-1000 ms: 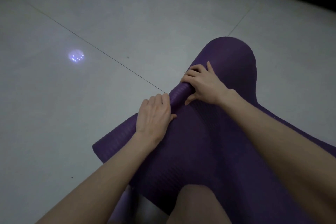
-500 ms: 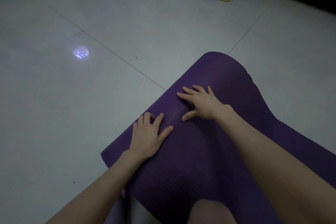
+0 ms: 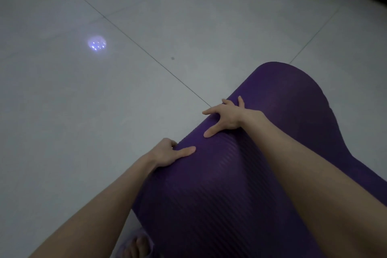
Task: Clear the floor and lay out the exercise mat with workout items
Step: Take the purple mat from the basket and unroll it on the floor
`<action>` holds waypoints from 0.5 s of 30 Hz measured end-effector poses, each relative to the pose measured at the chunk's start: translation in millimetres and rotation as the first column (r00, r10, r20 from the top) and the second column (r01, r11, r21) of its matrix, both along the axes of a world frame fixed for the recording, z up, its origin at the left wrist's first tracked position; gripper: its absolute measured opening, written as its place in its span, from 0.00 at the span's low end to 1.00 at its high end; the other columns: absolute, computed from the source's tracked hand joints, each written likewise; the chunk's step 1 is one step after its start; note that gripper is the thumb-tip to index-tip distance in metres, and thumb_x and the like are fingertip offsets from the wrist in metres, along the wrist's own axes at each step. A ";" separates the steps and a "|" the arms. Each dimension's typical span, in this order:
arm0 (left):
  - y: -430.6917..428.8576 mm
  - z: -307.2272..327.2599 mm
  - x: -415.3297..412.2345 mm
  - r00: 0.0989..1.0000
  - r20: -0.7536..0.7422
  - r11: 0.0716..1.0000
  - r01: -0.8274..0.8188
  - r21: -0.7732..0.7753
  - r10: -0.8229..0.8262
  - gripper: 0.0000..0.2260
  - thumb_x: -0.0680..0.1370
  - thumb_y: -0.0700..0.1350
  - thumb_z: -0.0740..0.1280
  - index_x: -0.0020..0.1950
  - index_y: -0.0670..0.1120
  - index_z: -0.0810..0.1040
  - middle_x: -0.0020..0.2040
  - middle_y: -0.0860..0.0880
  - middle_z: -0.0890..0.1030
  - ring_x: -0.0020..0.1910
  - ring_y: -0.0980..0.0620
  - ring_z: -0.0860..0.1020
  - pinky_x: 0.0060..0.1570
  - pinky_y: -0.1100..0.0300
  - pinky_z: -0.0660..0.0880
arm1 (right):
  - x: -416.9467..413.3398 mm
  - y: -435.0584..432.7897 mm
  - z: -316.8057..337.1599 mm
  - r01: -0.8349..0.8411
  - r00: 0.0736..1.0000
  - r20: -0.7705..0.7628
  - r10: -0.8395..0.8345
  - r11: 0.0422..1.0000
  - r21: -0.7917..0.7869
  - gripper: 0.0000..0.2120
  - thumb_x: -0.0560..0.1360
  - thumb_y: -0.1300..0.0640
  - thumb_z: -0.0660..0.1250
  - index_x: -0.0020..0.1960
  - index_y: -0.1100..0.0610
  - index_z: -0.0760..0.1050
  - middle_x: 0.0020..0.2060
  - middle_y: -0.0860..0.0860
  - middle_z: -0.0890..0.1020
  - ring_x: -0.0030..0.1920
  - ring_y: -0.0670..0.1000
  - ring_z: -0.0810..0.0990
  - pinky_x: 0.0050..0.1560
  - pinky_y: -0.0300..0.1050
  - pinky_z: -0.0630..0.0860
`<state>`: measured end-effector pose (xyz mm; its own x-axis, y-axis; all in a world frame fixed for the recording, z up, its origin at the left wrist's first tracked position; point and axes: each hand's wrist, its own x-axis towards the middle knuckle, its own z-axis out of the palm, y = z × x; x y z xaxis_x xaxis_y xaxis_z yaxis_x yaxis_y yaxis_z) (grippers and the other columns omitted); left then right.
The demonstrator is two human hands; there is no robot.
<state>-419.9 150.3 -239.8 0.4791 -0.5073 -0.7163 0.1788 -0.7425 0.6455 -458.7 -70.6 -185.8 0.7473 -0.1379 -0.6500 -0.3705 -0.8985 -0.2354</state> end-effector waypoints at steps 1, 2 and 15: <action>-0.2 -0.8 -4.1 1.000 0.020 1.000 -0.022 -0.018 0.023 0.30 0.63 0.67 0.72 0.51 0.44 0.80 0.44 0.50 0.84 0.40 0.52 0.83 0.40 0.58 0.80 | 0.1 0.9 -0.3 -0.004 1.000 -0.004 0.004 1.000 0.000 0.45 0.61 0.31 0.71 0.73 0.40 0.60 0.74 0.51 0.63 0.77 0.52 0.40 0.66 0.62 0.25; -1.6 0.9 -8.8 0.997 0.075 0.999 -0.032 -0.020 0.033 0.29 0.64 0.66 0.72 0.51 0.45 0.78 0.45 0.49 0.83 0.42 0.51 0.82 0.43 0.55 0.80 | -0.1 0.9 1.1 -0.005 1.000 -0.010 0.005 1.000 -0.001 0.45 0.61 0.31 0.71 0.73 0.40 0.59 0.74 0.51 0.62 0.76 0.53 0.39 0.66 0.62 0.25; -1.6 129.3 -83.1 0.094 0.987 0.991 -0.018 0.135 -0.133 0.21 0.69 0.60 0.70 0.43 0.44 0.71 0.38 0.47 0.75 0.36 0.47 0.73 0.40 0.53 0.67 | -50.9 2.2 98.8 -0.049 0.751 0.650 0.121 0.991 -0.128 0.34 0.57 0.36 0.76 0.57 0.52 0.74 0.53 0.48 0.72 0.62 0.52 0.68 0.72 0.63 0.43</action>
<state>-503.0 148.7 -110.4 0.7673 -0.5444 0.3389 -0.6123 -0.7791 0.1349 -509.6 -68.4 -86.9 0.9960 -0.0880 0.0158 -0.0791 -0.9499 -0.3024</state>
